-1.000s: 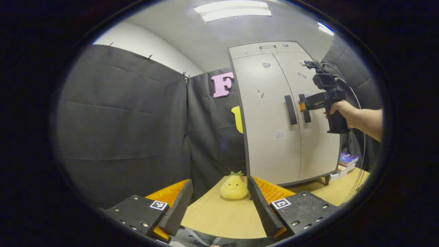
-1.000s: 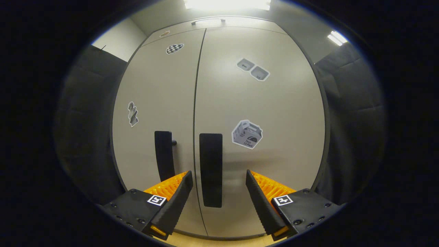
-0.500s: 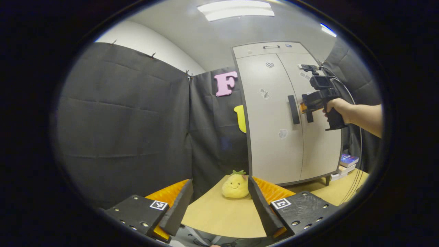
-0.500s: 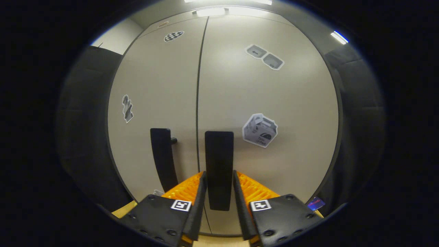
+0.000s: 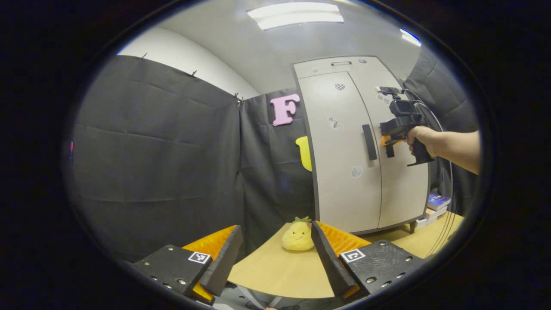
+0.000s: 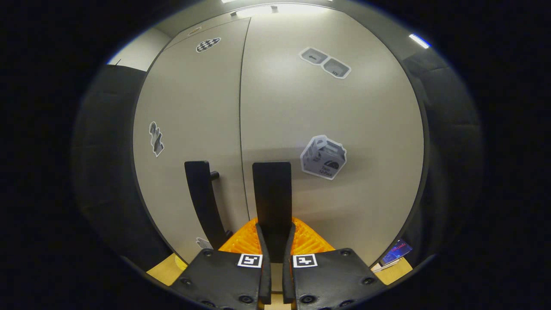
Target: Open the right door of the double-door shoe cabinet with the right hand, and open the left door with the left hand.
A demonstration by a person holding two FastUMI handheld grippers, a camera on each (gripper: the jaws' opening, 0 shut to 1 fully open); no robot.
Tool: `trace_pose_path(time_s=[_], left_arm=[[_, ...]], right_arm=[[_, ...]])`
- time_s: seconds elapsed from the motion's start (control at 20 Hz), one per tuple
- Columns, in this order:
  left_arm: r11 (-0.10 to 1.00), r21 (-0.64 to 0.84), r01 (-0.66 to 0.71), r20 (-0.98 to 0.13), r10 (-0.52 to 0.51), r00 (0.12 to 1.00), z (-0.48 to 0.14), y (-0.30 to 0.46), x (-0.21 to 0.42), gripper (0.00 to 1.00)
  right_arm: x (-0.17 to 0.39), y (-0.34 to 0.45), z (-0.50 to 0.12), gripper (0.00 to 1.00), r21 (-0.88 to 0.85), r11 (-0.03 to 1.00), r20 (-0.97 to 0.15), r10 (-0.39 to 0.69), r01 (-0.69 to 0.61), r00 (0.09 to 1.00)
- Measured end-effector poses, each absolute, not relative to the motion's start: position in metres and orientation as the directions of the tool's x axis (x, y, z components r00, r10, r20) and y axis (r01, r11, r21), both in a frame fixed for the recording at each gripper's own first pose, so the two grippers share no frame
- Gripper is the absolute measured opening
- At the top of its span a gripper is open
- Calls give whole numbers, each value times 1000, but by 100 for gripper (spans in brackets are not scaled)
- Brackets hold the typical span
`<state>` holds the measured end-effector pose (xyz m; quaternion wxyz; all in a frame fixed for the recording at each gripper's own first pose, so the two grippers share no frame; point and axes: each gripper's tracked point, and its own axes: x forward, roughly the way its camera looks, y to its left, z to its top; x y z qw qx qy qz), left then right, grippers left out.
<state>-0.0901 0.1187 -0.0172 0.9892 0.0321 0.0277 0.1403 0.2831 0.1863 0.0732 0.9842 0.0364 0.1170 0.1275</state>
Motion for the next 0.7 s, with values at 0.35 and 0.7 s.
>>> trace_pose_path(time_s=[0.35,0.7], left_arm=[[977,35,-212,-41,213,976,-14,96,-79,94],[992,29,-122,-30,123,992,-11,65,-61,94]], right_arm=[[275,187,73,8,124,943,-229,330,-309,916],[277,189,76,8,120,926,-233,377,-358,897]])
